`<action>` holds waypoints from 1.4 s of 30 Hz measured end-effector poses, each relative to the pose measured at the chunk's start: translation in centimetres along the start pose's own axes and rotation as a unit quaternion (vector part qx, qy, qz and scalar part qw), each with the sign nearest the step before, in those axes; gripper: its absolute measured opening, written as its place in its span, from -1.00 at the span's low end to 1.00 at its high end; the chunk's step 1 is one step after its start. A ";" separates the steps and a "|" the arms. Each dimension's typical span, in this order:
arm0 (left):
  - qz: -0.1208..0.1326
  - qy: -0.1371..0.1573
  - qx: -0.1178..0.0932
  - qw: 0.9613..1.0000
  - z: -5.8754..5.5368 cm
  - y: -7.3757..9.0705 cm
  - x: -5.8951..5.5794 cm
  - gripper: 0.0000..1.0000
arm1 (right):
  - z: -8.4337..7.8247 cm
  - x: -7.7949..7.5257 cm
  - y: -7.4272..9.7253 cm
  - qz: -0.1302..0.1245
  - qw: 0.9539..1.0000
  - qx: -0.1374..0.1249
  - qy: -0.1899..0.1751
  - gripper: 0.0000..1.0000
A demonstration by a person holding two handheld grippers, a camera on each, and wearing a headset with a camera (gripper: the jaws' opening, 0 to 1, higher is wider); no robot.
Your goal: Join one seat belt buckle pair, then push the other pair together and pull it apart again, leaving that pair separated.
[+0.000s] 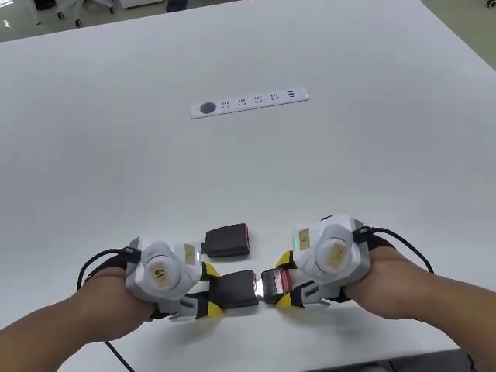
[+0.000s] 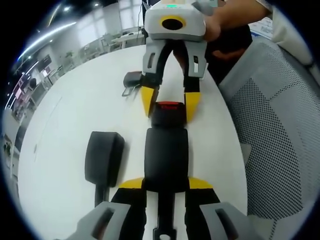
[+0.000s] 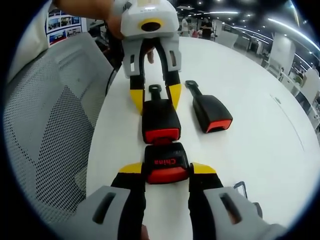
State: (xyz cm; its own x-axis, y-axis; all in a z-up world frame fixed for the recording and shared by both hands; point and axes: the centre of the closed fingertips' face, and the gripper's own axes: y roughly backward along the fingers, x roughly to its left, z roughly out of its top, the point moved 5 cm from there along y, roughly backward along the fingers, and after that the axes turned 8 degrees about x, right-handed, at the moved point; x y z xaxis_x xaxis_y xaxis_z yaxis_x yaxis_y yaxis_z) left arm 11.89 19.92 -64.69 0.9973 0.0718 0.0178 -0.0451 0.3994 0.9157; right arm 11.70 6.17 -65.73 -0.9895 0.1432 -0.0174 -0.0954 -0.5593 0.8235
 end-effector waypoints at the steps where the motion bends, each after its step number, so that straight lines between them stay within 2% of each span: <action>1: 0.001 0.002 0.000 1.000 0.0 0.0 0.0 -0.44 | 0.0 0.1 0.0 -0.001 1.000 0.001 0.000 -0.38; 15: -0.001 0.001 0.002 1.000 0.1 -0.1 0.0 -0.44 | 0.0 0.3 0.3 0.002 1.000 0.002 -0.011 -0.37; 20: -0.003 0.005 0.003 1.000 0.5 0.1 -0.2 -0.43 | 0.0 0.0 0.4 0.004 1.000 0.002 -0.009 -0.36; 21: -0.006 0.014 0.008 1.000 0.5 0.0 -0.2 -0.42 | 0.0 0.0 0.3 0.003 1.000 0.004 -0.008 -0.36; 24: -0.010 0.014 0.022 1.000 0.7 -0.1 0.0 -0.41 | 0.1 -0.1 0.4 0.009 1.000 0.003 -0.018 -0.34; 26: -0.010 0.010 0.027 1.000 0.7 -0.1 -0.1 -0.40 | 0.1 0.1 0.4 0.003 1.000 0.006 -0.005 -0.33; 29: -0.005 0.012 0.029 0.999 0.3 0.0 0.0 -0.38 | 0.2 0.3 0.4 -0.004 1.000 0.012 -0.002 -0.32; 32: -0.002 0.020 0.041 0.999 0.4 -0.1 0.2 -0.38 | 0.3 0.3 0.4 -0.009 1.000 0.016 -0.002 -0.31; 36: 0.003 0.031 0.038 0.999 0.3 -0.1 0.1 -0.36 | 0.1 0.0 0.3 -0.011 0.999 0.021 -0.036 -0.29; 39: 0.007 0.031 0.034 0.999 0.1 -0.2 0.1 -0.36 | 0.3 0.4 0.3 -0.013 0.999 0.018 -0.040 -0.25; 42: 0.006 0.020 0.033 0.999 0.0 0.4 -0.3 -0.35 | 0.6 0.9 1.0 0.005 0.998 0.010 -0.064 -0.26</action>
State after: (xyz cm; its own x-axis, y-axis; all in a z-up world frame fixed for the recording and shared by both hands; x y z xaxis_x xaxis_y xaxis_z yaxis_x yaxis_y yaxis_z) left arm 11.60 20.04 -64.34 0.9935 0.1132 0.0150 -0.0527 0.3375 0.9399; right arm 10.77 6.28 -64.57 -0.9685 0.2415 0.0615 -0.0829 -0.5448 0.8344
